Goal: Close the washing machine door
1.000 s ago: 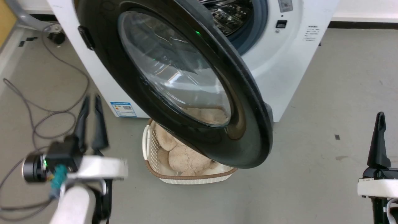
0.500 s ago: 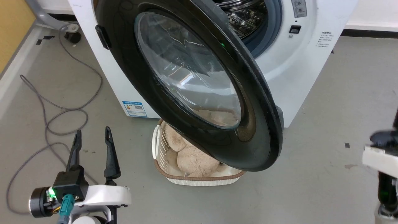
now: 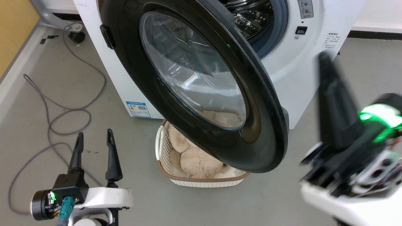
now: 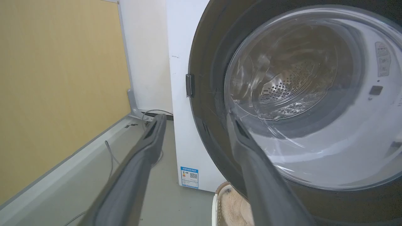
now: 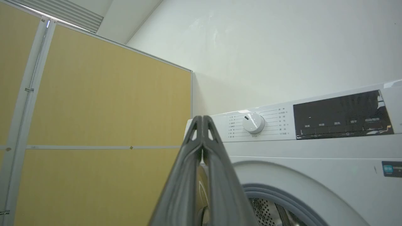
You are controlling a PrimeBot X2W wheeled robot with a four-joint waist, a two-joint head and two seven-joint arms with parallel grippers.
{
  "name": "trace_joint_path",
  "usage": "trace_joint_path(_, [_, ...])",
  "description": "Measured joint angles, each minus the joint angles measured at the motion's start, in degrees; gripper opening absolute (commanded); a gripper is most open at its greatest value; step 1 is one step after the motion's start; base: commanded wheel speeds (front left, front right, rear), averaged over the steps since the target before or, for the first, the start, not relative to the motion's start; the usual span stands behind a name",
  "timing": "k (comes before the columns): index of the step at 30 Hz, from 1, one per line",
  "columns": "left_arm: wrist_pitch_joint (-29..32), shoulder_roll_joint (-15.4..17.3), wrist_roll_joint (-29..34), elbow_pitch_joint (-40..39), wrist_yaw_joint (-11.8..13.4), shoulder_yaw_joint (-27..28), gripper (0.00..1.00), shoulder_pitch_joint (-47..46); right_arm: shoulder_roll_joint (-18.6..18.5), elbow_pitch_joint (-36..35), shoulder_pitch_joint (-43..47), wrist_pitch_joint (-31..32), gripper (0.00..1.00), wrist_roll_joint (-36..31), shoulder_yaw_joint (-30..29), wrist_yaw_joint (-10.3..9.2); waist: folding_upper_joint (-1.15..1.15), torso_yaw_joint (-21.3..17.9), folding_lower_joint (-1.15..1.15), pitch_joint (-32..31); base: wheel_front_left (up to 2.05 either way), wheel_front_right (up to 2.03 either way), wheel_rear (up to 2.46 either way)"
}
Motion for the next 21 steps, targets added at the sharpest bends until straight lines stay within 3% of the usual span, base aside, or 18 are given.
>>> trace_joint_path(8, [0.0,-0.57,1.21,0.01,-1.0,1.57,1.0,0.01,-7.34,1.46,-0.83,0.0,0.0,3.36,14.66,0.0,0.0,-0.5,0.0,0.11,0.0,0.0,0.0])
trace_joint_path(12, [0.0,-0.85,1.52,-0.19,-1.37,2.07,1.0,0.01,-11.94,6.36,-0.8,0.01,0.0,0.41,19.61,0.0,0.0,-0.57,0.0,0.23,0.0,0.0,0.0])
trace_joint_path(17, [0.0,-1.33,1.56,-1.11,-1.48,2.42,1.0,0.0,-14.61,13.62,0.86,0.01,0.0,-2.37,21.0,0.01,0.0,-0.61,0.0,1.0,0.0,0.0,0.0])
trace_joint_path(21, [0.0,-1.51,2.02,-1.71,-1.48,2.38,1.0,-0.01,-14.73,18.5,2.39,0.02,0.0,-2.68,18.62,0.01,0.0,-0.87,0.0,2.03,0.0,0.0,0.0])
